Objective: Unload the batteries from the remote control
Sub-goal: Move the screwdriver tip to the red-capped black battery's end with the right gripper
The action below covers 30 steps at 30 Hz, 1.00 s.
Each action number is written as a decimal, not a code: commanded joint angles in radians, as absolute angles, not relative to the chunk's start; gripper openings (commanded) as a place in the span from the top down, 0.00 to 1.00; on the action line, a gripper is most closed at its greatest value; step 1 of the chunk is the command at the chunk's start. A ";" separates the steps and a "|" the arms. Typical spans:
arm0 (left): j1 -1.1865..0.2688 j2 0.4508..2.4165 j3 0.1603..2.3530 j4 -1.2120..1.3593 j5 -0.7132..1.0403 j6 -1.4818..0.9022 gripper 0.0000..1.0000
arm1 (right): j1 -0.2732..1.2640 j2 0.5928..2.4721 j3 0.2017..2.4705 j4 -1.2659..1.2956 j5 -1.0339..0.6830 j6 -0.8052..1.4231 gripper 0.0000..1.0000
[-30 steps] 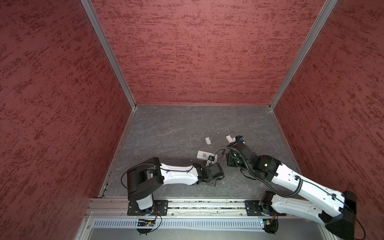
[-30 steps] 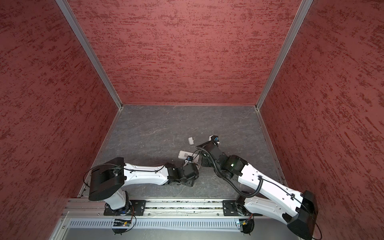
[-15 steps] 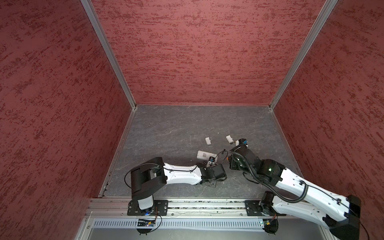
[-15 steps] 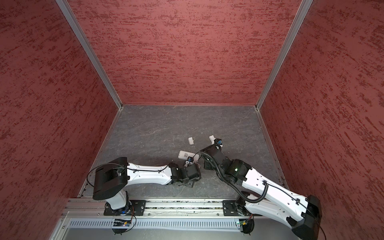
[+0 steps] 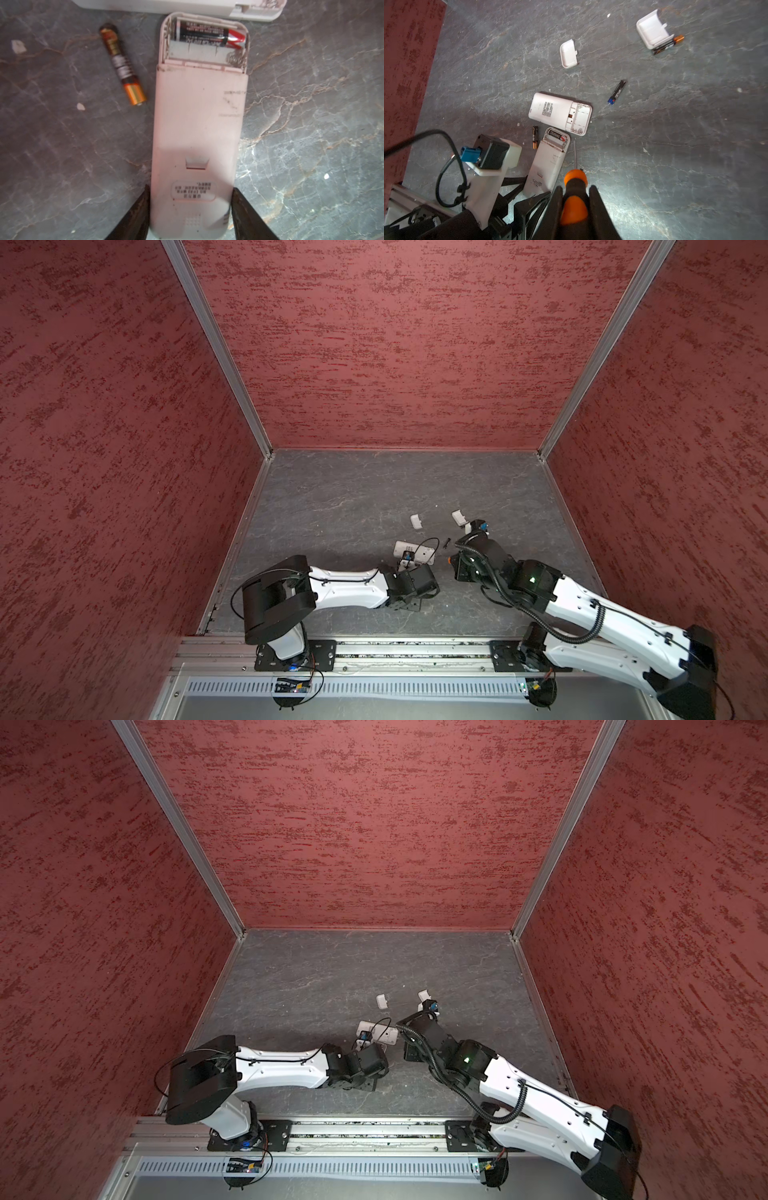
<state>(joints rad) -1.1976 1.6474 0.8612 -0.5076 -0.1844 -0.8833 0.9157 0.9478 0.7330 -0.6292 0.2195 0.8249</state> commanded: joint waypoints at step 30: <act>-1.185 1.687 0.683 -0.539 -0.076 -0.838 0.44 | 0.929 1.134 0.697 -0.373 0.086 0.715 1.00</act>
